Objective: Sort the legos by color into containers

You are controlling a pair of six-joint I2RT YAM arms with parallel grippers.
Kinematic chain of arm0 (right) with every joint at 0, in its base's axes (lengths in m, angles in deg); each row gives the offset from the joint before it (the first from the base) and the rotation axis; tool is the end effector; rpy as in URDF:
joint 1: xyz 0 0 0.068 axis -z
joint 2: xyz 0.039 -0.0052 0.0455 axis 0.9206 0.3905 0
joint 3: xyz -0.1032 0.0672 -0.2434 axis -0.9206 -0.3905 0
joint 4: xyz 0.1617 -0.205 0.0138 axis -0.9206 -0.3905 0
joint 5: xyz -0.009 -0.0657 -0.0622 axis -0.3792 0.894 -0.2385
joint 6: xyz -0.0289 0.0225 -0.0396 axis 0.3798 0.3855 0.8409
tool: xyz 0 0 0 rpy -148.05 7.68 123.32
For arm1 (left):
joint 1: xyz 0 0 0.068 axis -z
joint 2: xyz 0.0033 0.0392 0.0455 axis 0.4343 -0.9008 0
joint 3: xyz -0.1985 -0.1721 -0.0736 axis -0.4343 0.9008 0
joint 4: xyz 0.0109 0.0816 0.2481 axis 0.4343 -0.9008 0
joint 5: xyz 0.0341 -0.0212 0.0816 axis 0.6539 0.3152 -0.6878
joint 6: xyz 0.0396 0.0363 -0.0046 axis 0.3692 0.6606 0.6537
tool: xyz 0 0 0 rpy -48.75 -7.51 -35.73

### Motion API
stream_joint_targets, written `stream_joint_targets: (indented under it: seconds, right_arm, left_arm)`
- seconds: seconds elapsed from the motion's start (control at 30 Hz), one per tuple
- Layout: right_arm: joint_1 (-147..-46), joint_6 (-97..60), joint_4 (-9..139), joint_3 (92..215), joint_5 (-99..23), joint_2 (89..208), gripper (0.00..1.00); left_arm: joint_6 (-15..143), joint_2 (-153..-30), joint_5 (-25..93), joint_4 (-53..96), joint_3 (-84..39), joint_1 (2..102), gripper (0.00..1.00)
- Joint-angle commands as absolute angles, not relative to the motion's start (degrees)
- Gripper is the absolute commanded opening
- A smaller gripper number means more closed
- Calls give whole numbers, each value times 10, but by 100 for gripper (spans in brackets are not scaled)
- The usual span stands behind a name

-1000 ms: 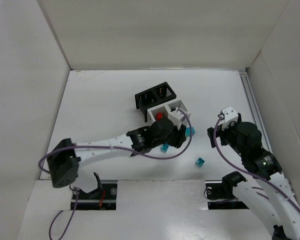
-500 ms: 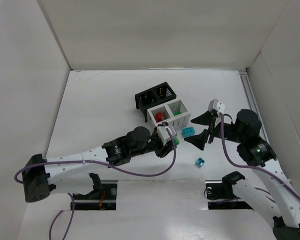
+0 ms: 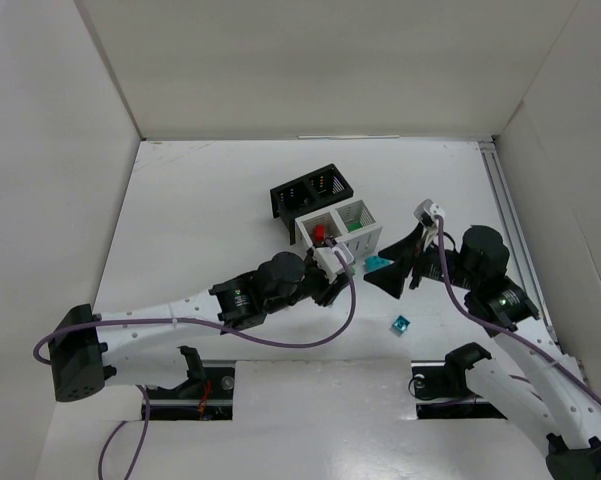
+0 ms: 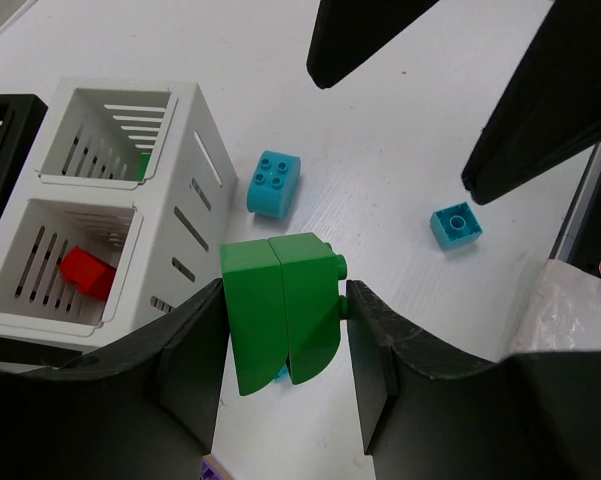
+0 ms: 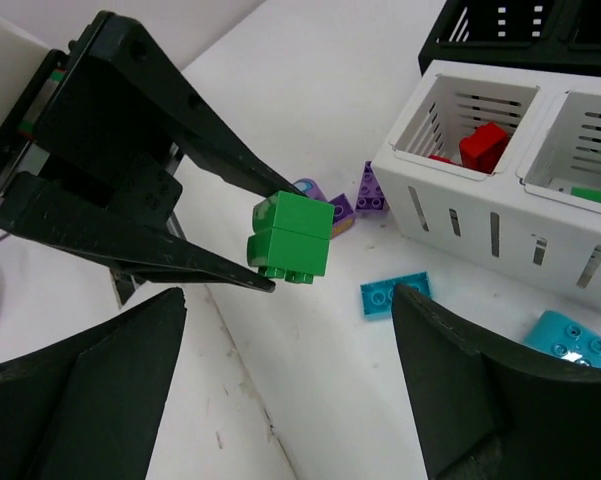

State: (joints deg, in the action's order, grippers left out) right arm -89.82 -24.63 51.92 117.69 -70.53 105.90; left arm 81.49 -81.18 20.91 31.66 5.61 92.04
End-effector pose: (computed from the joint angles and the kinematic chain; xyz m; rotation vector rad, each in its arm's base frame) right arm 0.1351 0.0819 0.3215 -0.6838 1.7345 1.0666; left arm 0.1100 -0.2432 0.3051 0.9946 1.4658 -0.6978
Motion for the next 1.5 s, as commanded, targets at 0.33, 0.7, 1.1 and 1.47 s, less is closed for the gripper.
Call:
stream_joint_targets:
  seconds: [0.33, 0.7, 1.1, 1.47]
  right_arm:
    - [-894, -343, 644, 1164, -706, 1087, 76]
    - [-925, -360, 690, 1158, -696, 1123, 70]
    - [-944, -379, 717, 1152, -696, 1129, 48]
    - [-944, -389, 717, 1147, -696, 1140, 53]
  left_arm:
    - [820, -804, 199, 389, 27, 921, 36]
    - [830, -804, 204, 431, 22, 921, 36]
    - [830, -821, 177, 462, 10, 926, 36]
    - [837, -796, 160, 499, 32, 931, 36]
